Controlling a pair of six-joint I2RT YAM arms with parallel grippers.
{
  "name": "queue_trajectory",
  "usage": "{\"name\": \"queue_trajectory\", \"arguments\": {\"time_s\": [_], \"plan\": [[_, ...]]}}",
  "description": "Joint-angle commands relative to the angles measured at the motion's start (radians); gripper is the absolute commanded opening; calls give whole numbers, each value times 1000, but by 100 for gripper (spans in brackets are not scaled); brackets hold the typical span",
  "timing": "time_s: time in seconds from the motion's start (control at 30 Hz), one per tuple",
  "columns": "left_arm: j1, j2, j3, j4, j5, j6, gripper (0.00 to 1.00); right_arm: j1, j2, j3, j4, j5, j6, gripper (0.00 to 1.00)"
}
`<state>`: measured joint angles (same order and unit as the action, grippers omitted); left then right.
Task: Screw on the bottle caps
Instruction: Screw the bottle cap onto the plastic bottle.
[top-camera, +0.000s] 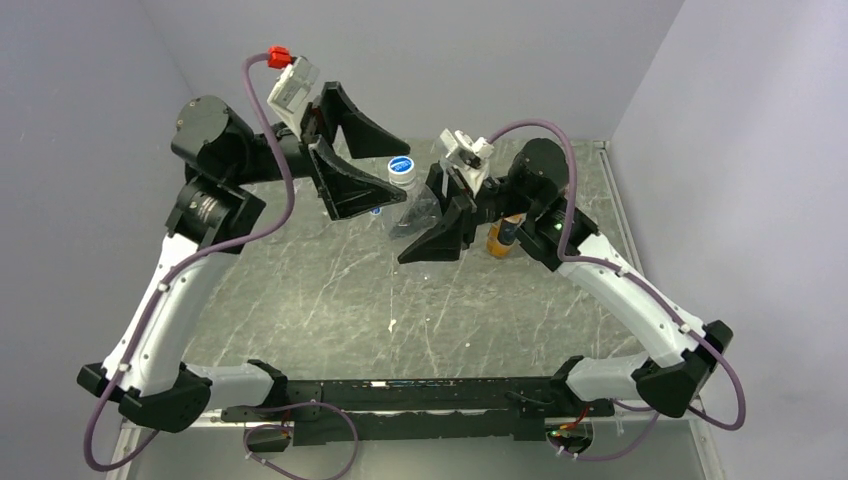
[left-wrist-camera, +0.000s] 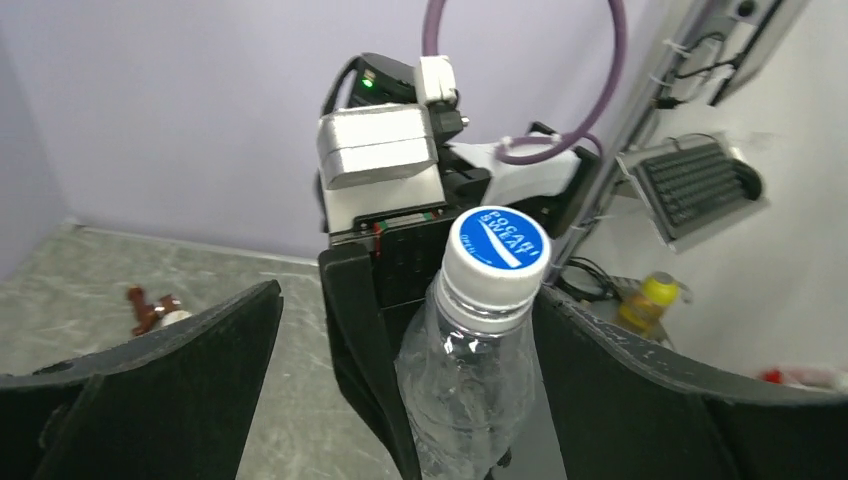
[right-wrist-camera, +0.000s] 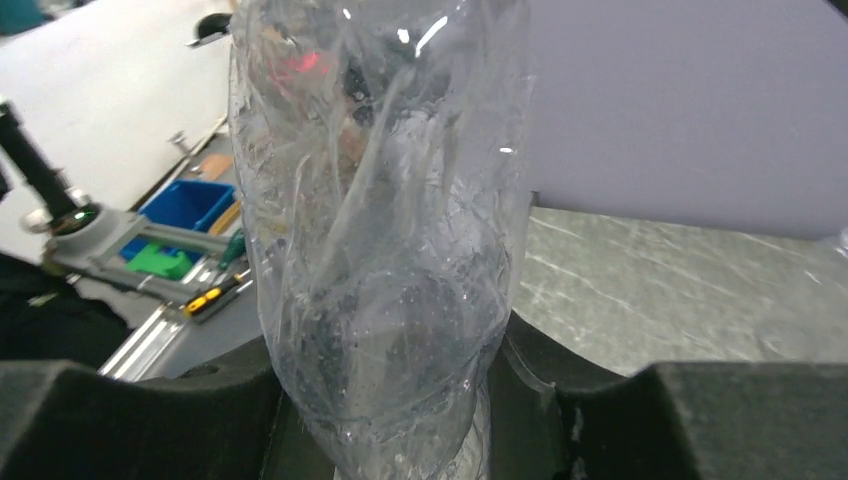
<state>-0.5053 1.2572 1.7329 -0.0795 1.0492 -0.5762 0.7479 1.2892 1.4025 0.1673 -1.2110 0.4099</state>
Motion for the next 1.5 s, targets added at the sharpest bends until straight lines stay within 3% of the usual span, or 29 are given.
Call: {"name": "queue_trajectory", "arguments": {"time_s": [0.0, 0.17, 0.33, 0.47, 0.57, 1.3, 1.47], "plan": [[6, -59, 89, -196, -182, 184, 99, 1, -63, 30, -262, 226, -236, 9], [7, -82, 71, -210, -306, 214, 100, 4, -98, -14, -315, 584, -262, 10], [6, -61, 86, -273, -620, 247, 97, 43, -105, -39, -322, 937, -254, 11], [5, -23, 96, -279, -758, 250, 94, 95, -68, -13, -353, 1159, -267, 10], [2, 14, 108, -287, -816, 255, 92, 116, -39, 2, -356, 1243, -270, 10], [-87, 129, 119, -318, -974, 303, 77, 172, 86, 80, -368, 1361, -298, 8], [-97, 138, 118, -317, -971, 307, 68, 176, 94, 88, -374, 1372, -303, 7]]}}
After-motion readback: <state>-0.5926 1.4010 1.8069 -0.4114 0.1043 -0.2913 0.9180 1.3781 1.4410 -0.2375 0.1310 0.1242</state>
